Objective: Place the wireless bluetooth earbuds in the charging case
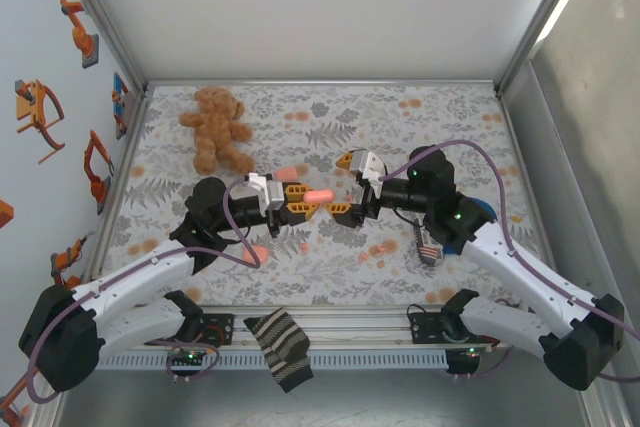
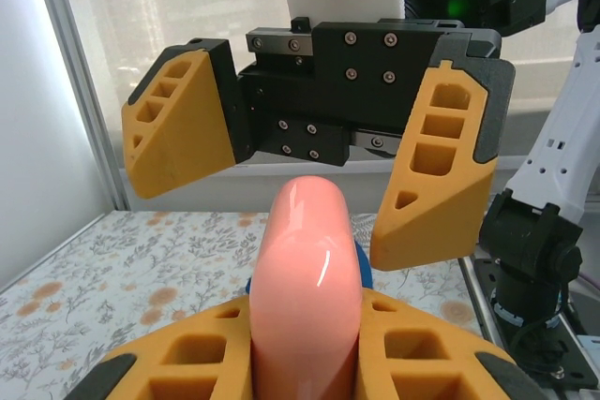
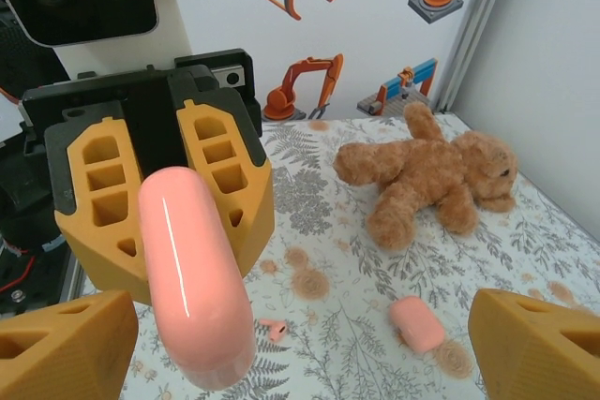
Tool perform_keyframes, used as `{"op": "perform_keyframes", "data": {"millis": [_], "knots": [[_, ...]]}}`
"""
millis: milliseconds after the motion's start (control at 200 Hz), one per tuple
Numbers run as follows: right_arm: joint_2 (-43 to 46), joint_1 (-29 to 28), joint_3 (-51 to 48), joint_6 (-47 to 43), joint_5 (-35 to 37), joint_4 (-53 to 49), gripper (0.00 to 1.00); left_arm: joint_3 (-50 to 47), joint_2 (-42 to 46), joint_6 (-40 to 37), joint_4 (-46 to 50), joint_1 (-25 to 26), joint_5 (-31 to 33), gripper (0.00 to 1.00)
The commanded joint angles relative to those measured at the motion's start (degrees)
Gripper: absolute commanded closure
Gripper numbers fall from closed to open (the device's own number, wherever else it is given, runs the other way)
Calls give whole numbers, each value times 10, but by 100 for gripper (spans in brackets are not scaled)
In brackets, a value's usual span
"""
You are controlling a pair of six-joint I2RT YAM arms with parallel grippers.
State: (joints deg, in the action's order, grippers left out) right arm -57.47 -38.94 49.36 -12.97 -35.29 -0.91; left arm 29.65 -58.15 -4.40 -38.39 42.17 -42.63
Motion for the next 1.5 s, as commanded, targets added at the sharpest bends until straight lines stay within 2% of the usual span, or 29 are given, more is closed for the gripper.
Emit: {"op": "perform_keyframes", "data": {"millis": [0,771,1107,1342,1497], "knots": [[2,1,20,-7,5,19,10,4,3,-14,-13,-1,-18,100],[-18,1,66,-19,47,-3,10,1,15,-15,-4,-1,-27,100],[-18,2,80,-18,40,-10,10,-5,18,-17,-4,-1,-24,100],[15,2,82,7,26,-20,10,-16,24,-19,-3,0,5,100],[52,2,78,41,76,-34,10,-43,45,-20,-5,-2,46,100]]}}
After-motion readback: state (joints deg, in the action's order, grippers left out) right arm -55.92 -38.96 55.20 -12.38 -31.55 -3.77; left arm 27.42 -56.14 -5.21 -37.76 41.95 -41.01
